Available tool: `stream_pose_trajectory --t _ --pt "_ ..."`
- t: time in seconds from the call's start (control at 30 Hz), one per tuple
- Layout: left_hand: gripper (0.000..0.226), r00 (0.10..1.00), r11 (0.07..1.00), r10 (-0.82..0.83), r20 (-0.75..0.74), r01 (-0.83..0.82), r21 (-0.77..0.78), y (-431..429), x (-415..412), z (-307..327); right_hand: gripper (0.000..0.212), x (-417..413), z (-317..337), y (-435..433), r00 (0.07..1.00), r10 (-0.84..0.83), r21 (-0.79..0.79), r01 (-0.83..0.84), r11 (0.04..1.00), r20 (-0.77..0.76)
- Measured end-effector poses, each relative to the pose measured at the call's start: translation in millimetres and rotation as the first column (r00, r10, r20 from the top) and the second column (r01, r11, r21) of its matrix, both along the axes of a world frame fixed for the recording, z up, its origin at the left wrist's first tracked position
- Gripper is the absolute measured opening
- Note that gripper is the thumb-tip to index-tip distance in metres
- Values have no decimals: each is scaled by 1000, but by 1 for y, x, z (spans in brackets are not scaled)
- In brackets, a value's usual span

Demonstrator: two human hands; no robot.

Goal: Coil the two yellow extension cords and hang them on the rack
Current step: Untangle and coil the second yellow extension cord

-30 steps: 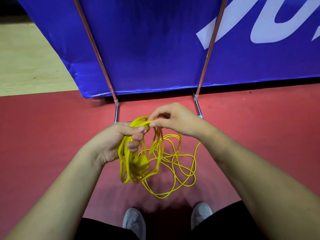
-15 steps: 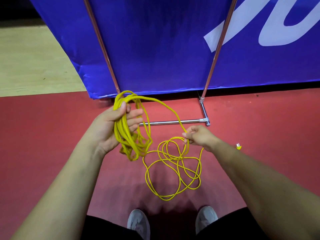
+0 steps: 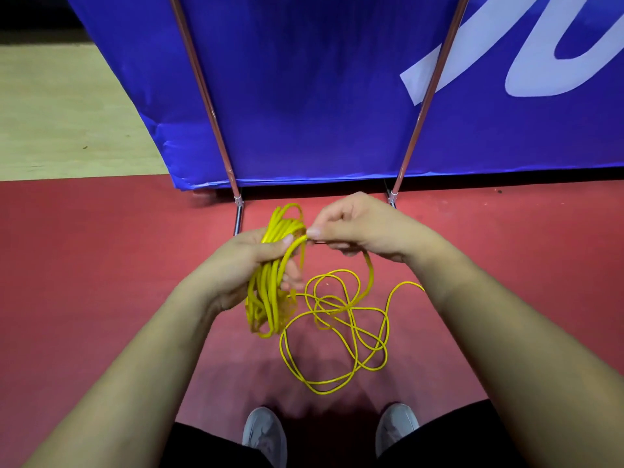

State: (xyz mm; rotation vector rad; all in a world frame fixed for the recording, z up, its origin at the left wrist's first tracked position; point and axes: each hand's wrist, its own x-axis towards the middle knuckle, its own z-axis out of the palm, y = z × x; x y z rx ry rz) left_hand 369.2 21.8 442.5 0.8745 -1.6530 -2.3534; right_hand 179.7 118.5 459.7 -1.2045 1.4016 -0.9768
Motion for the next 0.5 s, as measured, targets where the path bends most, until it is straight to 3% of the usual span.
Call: stream_pose_trajectory --t 0.07,0.13,0.23,0.4,0.43,0.5 --pt "14 995 995 36 -88 -28 93 -3 1 5 6 -13 -17 2 998 -60 -3 60 998 7" --pt "12 984 973 101 -146 -67 221 -8 1 9 8 -30 -45 11 999 -49 94 49 994 -4" --pt "13 987 961 114 -116 -80 266 -8 0 7 14 -49 -80 26 994 -104 211 100 972 11" --pt "22 999 972 34 34 -41 232 -5 -2 6 11 -47 -72 18 947 -283 78 274 958 148" --pt "22 998 966 42 35 -49 252 -4 -2 7 14 -47 -65 16 944 -301 51 297 954 133" --pt "21 999 958 48 19 -51 282 -5 -2 8 15 -44 -49 13 960 -279 -14 279 960 -37"
